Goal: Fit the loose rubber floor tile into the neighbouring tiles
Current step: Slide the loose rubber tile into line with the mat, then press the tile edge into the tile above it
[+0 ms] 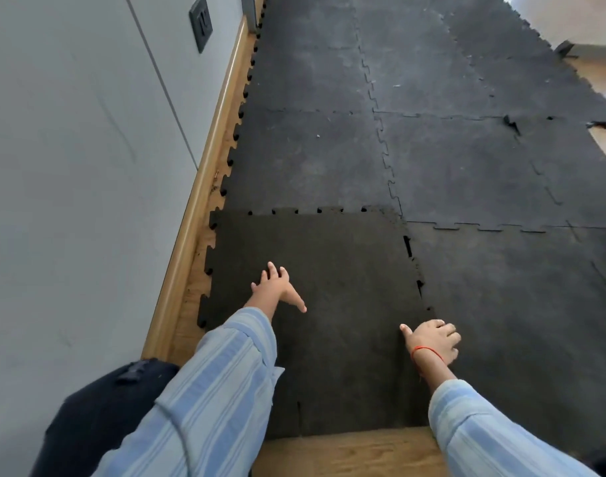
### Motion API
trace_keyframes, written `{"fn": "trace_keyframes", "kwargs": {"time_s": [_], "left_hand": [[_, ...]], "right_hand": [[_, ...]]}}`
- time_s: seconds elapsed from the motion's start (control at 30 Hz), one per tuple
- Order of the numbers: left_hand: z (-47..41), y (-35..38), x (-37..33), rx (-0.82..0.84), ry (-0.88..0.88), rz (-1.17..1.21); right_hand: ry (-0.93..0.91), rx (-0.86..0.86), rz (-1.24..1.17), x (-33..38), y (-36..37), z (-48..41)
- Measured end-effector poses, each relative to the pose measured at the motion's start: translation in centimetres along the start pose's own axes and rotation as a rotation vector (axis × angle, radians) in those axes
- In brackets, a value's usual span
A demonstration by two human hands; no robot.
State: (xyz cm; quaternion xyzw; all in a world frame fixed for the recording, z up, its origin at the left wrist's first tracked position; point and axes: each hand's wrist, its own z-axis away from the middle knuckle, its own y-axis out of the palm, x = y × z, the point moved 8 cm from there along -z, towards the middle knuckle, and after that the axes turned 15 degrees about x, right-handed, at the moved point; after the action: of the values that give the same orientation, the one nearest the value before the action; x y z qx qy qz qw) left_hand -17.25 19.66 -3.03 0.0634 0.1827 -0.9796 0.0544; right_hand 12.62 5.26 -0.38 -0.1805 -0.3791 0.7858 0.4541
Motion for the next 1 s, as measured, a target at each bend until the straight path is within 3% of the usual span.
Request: {"fn": "trace_keyframes", "kwargs": {"time_s": [0.1,0.33,0.43,0.63,0.8,1.0], "left_hand": [[0.5,-0.2,-0.9,0.057,-0.013,-0.077],[-1.3,-1.0,-4.0,-0.130,-0.053,-0.186],[-1.5,-0.5,-3.6,-0.115,-0.093,-0.232],[-1.3,-0.3,-3.8,-0.074,-0.130,-0.166],[-2.1,-1.4,-4.5,-0.046,-0.161,-0.093],[-2.4,-6.7,-2.8,-0.239,-0.102,-0.034]], "right_hand": [[0.057,0.082,0.054,0.5,1.2,1.1],[-0.006,0.019,0.008,2.6,3.6,0.2],[-0.114,0.006,0.042,4.4,4.0,-0.3],[-0.143,0.089,0.084,7.3,3.5,-1.5],[-0.399,0.067,0.160,12.4,3.6,-1.9],[-0.544,0.131,0.221,16.1,-1.2,-6.7]]}}
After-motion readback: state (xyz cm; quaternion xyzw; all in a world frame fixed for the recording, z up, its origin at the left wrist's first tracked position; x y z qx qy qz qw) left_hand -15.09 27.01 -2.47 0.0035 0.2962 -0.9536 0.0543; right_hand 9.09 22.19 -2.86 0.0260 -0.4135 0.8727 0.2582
